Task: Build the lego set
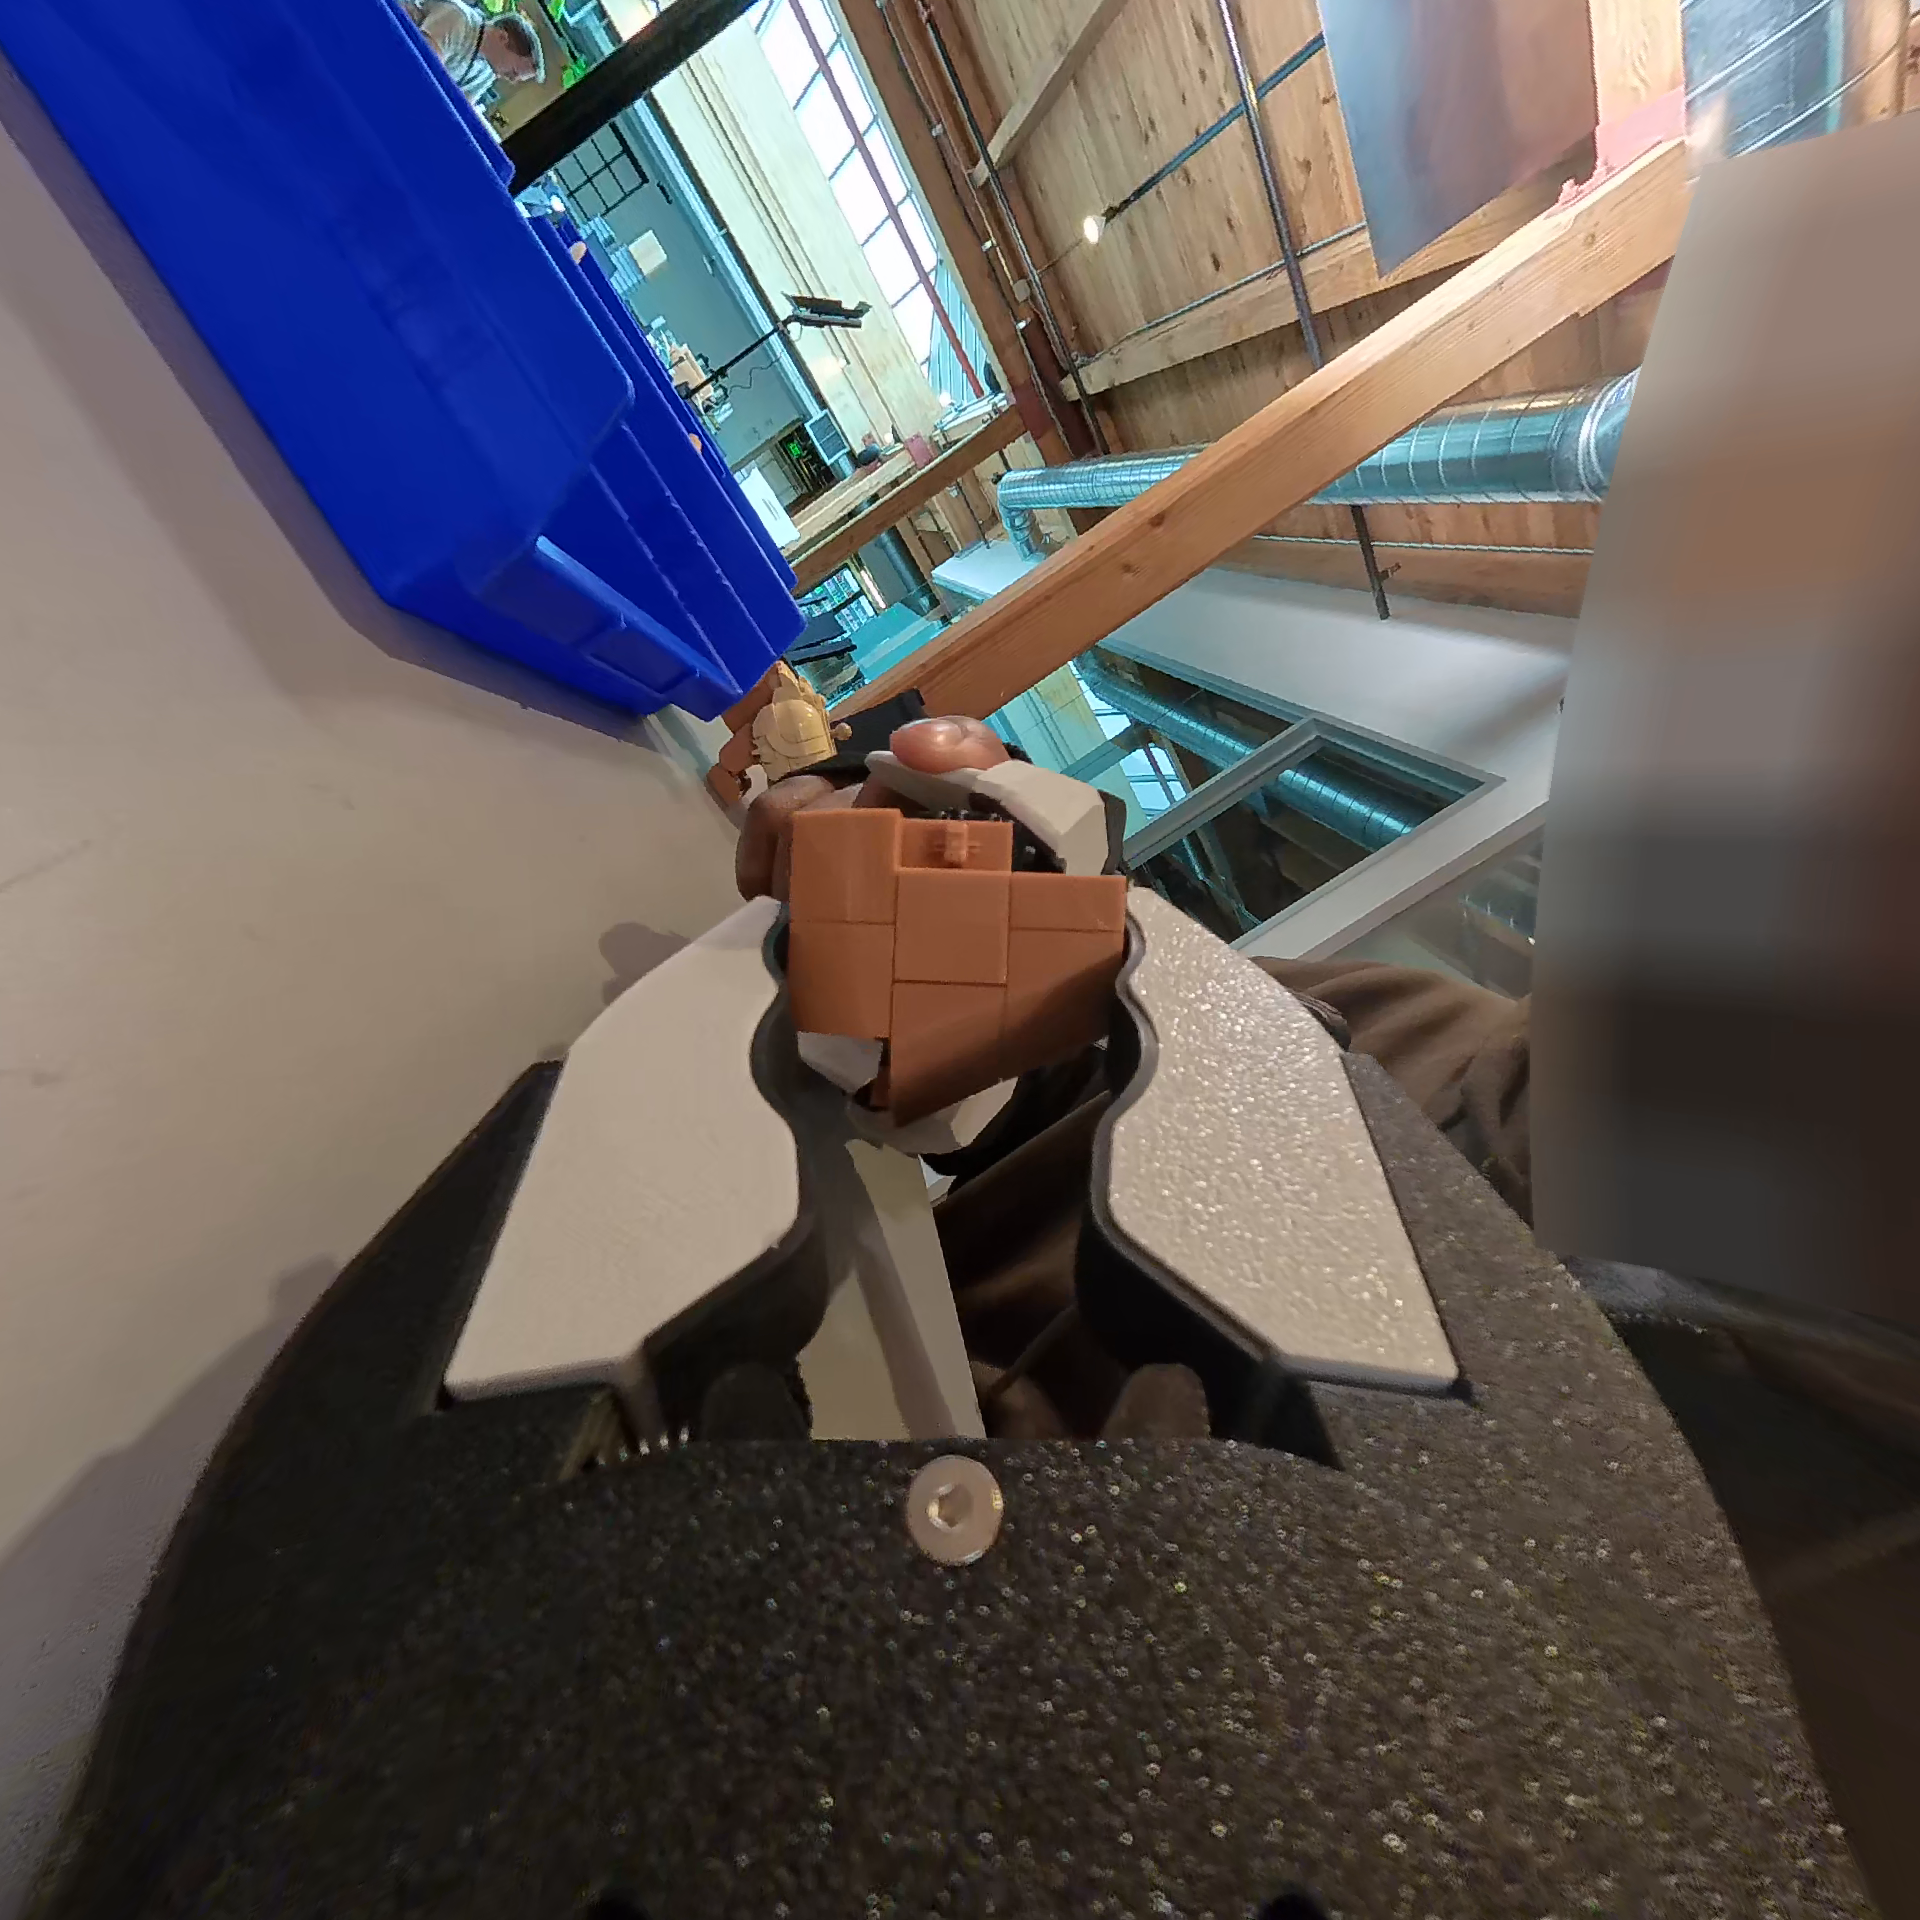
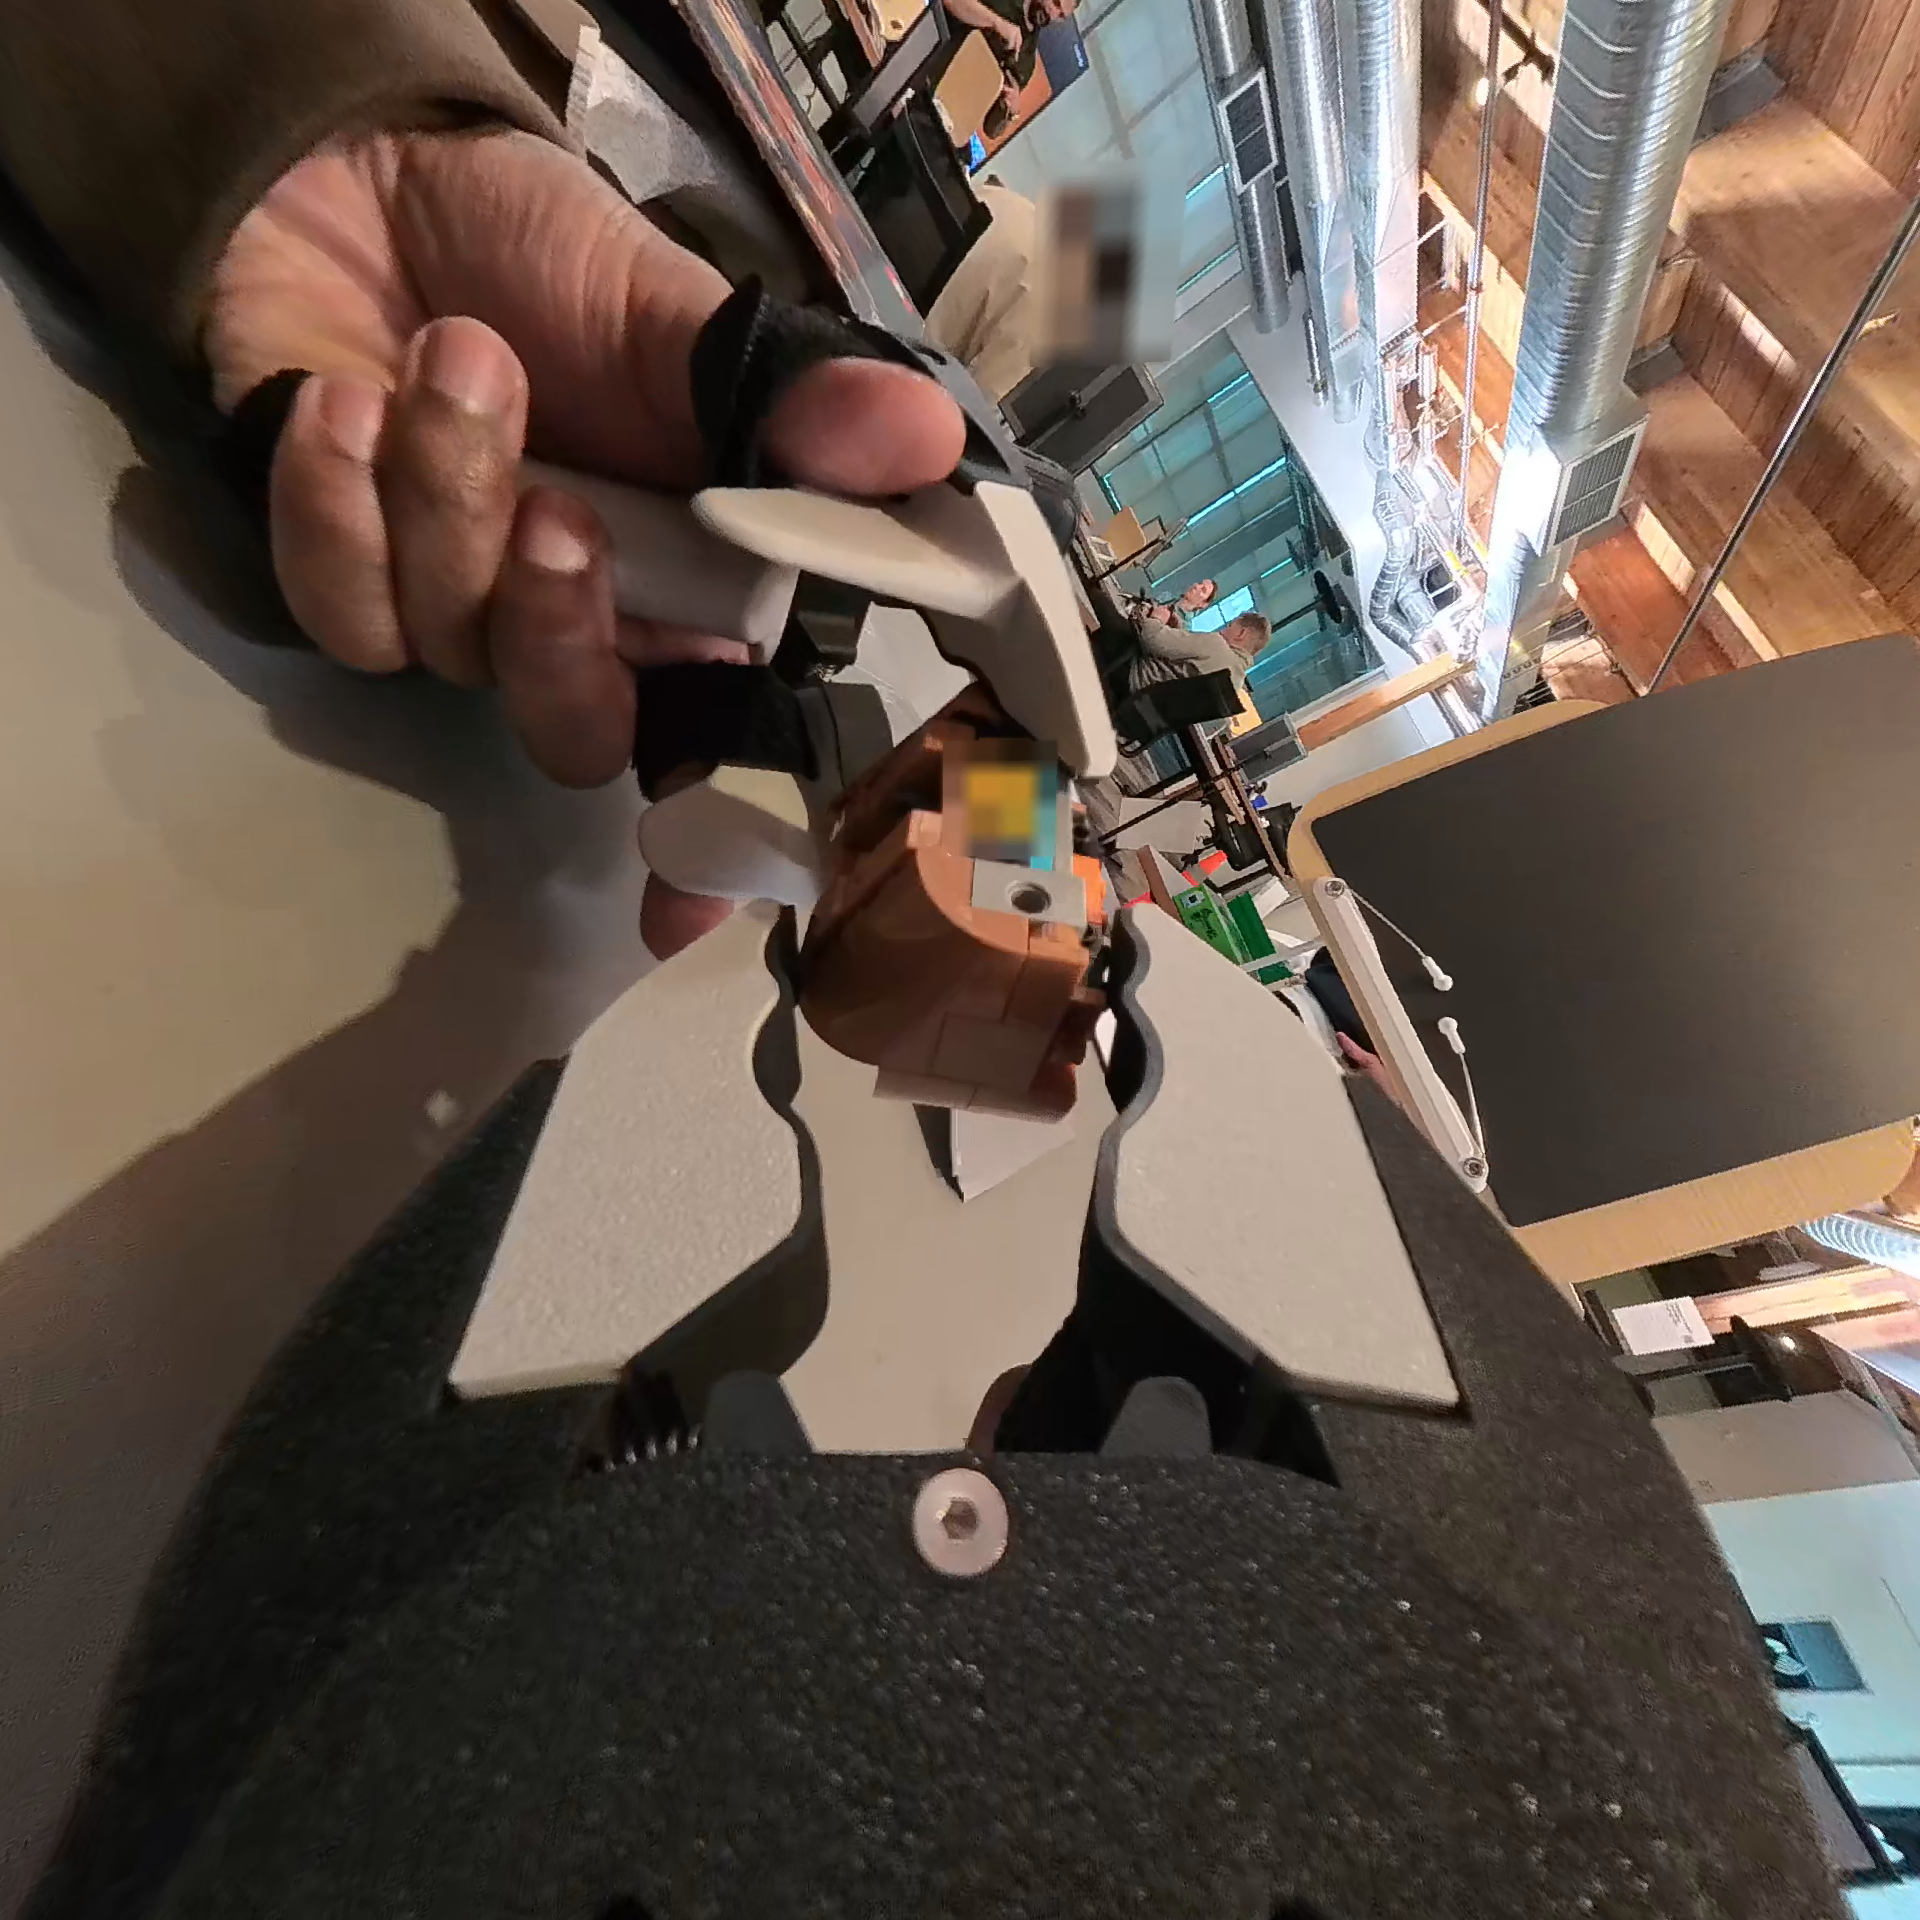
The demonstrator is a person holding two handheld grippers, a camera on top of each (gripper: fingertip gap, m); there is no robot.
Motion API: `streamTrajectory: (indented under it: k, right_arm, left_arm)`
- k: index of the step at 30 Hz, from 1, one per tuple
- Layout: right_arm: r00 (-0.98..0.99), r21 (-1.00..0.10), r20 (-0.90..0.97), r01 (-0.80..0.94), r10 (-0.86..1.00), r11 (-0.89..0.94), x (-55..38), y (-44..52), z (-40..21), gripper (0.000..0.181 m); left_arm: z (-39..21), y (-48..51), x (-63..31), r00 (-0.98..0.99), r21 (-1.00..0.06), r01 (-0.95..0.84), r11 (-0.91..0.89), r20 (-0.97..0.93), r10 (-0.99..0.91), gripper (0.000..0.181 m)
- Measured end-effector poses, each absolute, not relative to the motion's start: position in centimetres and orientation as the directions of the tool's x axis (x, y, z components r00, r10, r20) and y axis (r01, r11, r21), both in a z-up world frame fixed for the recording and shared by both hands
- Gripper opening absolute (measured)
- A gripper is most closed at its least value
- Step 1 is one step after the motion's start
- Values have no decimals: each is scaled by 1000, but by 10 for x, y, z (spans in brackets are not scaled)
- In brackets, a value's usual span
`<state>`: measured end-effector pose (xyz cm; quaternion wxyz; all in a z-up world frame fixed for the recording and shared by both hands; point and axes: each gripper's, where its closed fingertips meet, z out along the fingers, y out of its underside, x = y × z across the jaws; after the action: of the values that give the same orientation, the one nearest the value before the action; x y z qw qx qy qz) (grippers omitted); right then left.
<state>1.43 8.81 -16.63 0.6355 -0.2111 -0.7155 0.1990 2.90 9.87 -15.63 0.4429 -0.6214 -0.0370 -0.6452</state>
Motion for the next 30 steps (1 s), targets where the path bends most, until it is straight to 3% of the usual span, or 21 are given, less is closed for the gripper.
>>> streamTrajectory:
  k: [16, 30]
  right_arm:
    - [-113, -546, 827, 74, 551, 834, 13, 88, -169, 57]
    - [-147, -524, 835, 78, 530, 848, 14, 87, -173, 57]
  left_arm:
    - [-157, 96, 32, 175, -522, 593, -613, 826, -535, 57]
    - [-163, 90, 39, 264, -601, 498, -625, 791, -551, 57]
